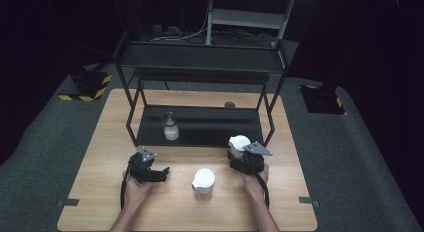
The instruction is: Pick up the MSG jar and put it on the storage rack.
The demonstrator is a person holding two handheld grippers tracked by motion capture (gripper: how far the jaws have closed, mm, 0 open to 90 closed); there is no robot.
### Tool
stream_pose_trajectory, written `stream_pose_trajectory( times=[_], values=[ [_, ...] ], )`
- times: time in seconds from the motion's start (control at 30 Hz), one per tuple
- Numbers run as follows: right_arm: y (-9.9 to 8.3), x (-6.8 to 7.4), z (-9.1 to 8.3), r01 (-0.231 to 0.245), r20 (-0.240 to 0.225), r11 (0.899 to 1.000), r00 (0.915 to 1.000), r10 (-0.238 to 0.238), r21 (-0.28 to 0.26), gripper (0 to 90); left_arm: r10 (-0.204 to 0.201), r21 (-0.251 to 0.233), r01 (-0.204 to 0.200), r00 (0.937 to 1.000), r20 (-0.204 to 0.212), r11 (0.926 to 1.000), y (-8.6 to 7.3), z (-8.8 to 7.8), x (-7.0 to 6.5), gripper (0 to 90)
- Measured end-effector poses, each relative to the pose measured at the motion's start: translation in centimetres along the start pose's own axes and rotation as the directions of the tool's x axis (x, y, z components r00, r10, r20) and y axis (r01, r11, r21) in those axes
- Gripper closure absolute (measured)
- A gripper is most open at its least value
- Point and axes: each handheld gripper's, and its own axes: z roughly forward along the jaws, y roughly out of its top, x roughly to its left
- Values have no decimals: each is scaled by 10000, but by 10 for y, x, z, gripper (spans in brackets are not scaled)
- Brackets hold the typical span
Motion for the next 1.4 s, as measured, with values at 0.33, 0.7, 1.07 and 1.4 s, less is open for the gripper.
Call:
stream_pose_trajectory(
  times=[0.33, 0.7, 1.07, 1.4],
  values=[
    [0, 1, -1, 148, 42, 9999, 9999, -148, 2, 306, -11, 13, 11, 10000, 27, 10000, 0, 0, 1, 32],
    [0, -3, -2, 12, -73, 10000, 10000, -12, -21, 309, -15, 11, 15, 10000, 30, 10000, 0, 0, 1, 32],
    [1, -6, -4, -1, -125, 10000, 9999, 2, 36, 310, -23, 17, 23, 10000, 42, 10000, 0, 0, 1, 32],
    [4, -12, -11, -207, -125, 9996, 9997, 205, -165, 310, 8, 22, -8, 10000, 37, 10000, 0, 0, 1, 32]
  ],
)
